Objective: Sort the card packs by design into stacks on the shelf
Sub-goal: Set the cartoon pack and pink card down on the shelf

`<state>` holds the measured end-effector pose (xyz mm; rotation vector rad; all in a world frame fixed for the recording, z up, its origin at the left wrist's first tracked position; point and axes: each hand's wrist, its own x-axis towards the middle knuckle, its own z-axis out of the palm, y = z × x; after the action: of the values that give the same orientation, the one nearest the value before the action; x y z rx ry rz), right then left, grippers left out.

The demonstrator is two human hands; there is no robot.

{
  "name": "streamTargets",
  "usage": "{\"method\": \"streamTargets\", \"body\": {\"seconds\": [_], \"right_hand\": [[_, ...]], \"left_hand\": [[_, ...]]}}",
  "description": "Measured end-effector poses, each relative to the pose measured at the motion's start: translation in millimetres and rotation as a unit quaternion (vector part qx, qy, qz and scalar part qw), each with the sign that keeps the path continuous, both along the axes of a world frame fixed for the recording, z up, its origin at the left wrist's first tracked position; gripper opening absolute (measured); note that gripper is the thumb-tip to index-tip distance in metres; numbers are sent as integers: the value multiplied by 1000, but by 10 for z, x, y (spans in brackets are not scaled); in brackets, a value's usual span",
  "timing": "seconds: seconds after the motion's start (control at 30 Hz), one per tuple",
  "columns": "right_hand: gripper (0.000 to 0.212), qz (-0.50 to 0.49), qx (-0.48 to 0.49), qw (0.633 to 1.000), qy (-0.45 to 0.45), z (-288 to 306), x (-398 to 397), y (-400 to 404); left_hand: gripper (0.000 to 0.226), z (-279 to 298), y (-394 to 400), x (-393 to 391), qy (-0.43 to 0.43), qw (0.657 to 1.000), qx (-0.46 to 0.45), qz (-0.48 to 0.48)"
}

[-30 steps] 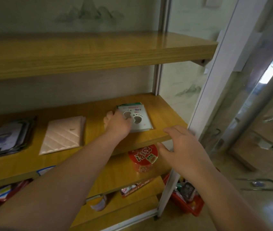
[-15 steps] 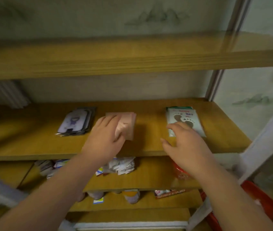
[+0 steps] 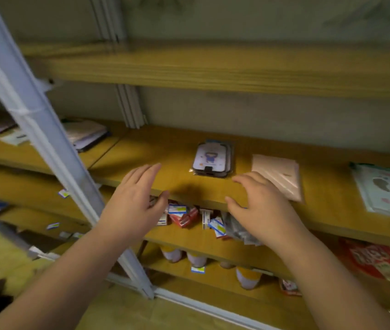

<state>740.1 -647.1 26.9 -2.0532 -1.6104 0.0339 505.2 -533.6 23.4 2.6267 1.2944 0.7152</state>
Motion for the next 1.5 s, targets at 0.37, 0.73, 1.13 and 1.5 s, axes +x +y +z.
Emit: {"method": "streamTargets", "body": {"seconds": [0.37,0.73,1.13,1.5], "right_hand": [[49,74,-1,997,-29,124,-2305,926],[48,132,-3,991,-34,89,-3690,1772],[51,162,8,986,-26,-5,-4122,3041],[44,154,16,988,9,52,-4374,4304]], "left_hand": [[58,100,595,-2165,2,998,49,42],[60,40,1374,-3831,-8,988,29,154],[61,-16,2482,-4285,17,978,-6,207],[60,98,3500,-4619,29,968,-46,243]]}}
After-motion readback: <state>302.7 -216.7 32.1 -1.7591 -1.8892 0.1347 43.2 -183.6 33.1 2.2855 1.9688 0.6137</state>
